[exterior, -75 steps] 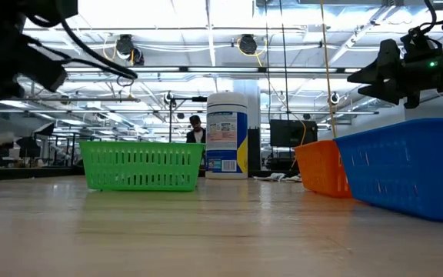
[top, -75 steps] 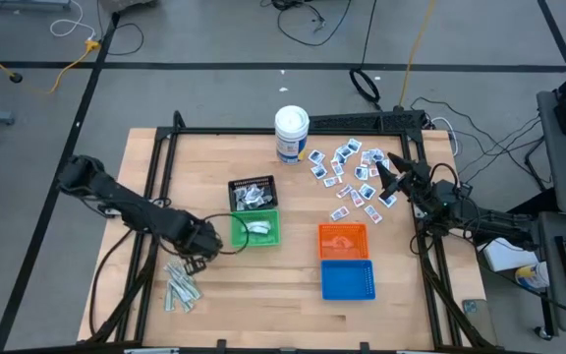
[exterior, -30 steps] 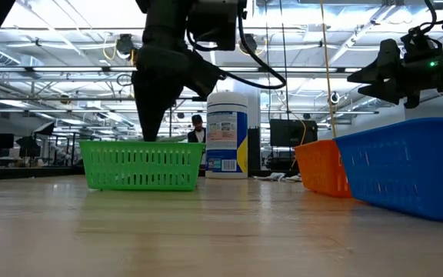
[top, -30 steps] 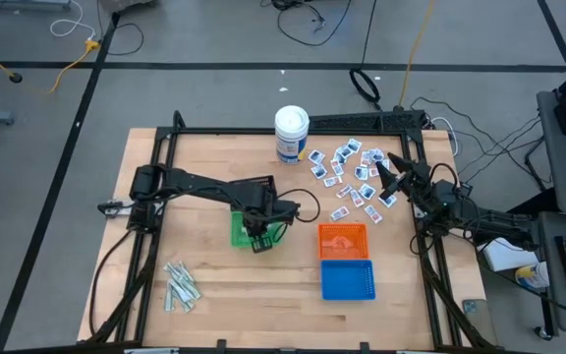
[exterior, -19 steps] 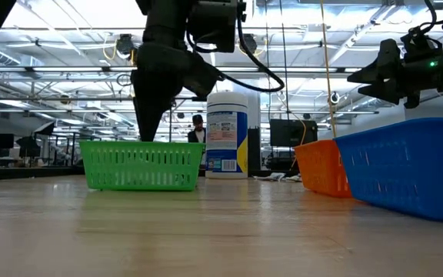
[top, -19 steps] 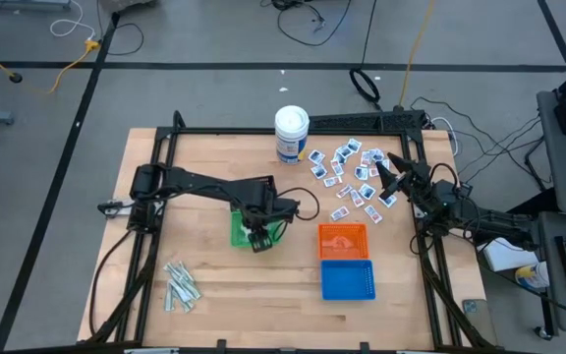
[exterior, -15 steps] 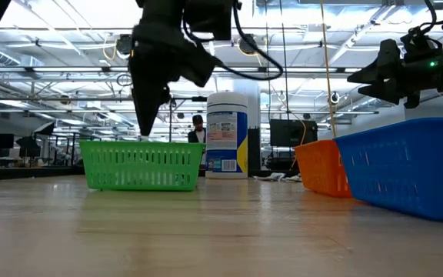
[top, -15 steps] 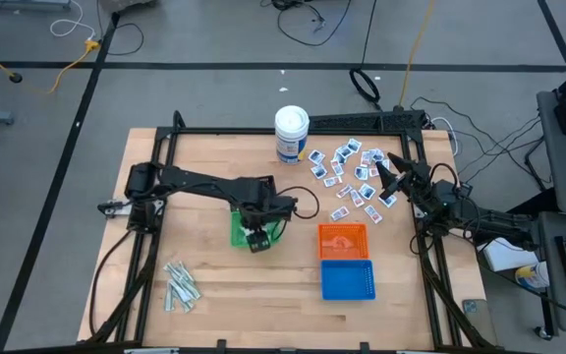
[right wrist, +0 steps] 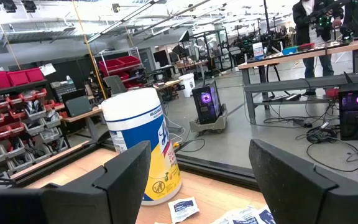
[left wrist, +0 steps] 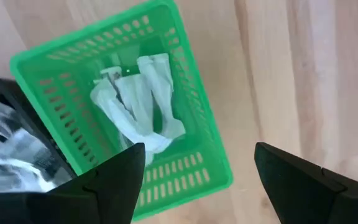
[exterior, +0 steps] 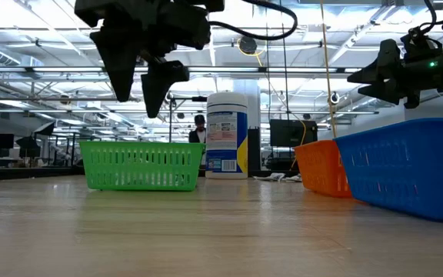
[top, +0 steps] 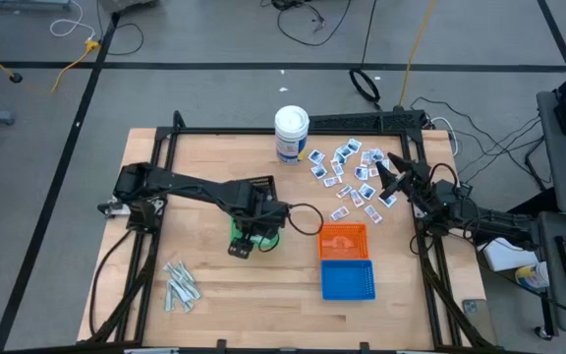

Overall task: Pick & Place First Aid Supplies
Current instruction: Put the green bandage into the green bin

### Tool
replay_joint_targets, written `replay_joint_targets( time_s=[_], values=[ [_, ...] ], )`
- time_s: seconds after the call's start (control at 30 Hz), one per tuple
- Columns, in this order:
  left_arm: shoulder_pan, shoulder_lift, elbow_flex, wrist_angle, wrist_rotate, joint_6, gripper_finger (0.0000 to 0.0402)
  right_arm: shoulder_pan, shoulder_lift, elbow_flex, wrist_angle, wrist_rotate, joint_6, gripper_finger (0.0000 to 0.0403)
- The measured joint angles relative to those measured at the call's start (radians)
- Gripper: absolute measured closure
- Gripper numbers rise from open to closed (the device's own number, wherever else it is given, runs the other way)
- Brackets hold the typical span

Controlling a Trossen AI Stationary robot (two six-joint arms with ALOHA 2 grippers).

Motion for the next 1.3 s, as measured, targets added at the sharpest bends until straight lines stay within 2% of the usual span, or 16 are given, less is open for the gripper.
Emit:
replay_joint_targets(
  time_s=[0.17,0.33,0.57,0.73,1.07,1.3],
  values=[
    [-0.066,-0.009,-0.05,0.024,-0.008,0.019,0.0095,0.0,0.0,0.0,0.0,0.0,0.0,0.0136],
    [-0.154,-0.078,-0.15,0.042,0.0,-0.079,0.009,0.0,0.0,0.0,0.001,0.0,0.0,0.0136],
    [-0.315,-0.185,-0.308,0.113,0.106,-0.216,0.0089,0.0,0.0,0.0,0.004,0.0,0.0,0.0135],
    [-0.42,-0.226,-0.383,0.127,0.103,-0.259,0.0089,0.0,0.0,0.0,0.004,0.0,0.0,0.0135],
    [-0.542,-0.249,-0.47,0.187,0.099,-0.338,0.0089,0.0,0.0,0.0,0.002,0.0,0.0,0.0135],
    [-0.582,-0.197,-0.523,0.268,0.073,-0.388,0.0089,0.0,0.0,0.0,0.002,0.0,0.0,0.0136]
  ],
)
